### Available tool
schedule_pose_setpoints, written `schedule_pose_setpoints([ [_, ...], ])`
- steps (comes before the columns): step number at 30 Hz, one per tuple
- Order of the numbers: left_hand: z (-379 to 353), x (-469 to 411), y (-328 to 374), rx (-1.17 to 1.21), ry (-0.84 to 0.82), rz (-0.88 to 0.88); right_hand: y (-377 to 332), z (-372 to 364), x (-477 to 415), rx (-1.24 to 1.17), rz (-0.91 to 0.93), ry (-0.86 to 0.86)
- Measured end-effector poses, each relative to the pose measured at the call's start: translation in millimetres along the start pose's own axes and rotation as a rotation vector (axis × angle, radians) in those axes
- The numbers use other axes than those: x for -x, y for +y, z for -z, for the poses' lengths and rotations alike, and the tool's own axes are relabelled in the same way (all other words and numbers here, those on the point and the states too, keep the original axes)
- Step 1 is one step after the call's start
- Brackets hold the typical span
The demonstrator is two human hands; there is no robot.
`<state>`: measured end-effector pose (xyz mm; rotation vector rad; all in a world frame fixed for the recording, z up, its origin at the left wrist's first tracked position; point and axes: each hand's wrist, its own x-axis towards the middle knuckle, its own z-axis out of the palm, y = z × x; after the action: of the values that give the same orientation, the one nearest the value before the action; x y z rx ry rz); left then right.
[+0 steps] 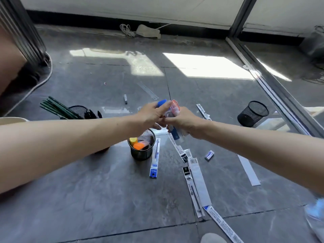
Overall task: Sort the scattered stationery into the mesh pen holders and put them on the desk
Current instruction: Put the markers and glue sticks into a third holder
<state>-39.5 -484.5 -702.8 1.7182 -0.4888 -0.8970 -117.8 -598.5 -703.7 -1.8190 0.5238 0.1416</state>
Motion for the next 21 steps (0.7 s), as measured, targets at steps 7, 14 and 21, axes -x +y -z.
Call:
schedule_pose_setpoints([
  [7, 66, 10, -9, 0.028, 0.159, -0.032, -29, -44, -30, 0.039, 0.22, -0.157],
  [14, 69, 17, -40, -0.121, 0.367, -0.073, -9, -62, -37, 0.027, 0.221, -0.1],
  [21, 66, 21, -56, -0.639, 0.252, -0.234, 12, -58, -45, -0.044, 0.122, 0.112],
])
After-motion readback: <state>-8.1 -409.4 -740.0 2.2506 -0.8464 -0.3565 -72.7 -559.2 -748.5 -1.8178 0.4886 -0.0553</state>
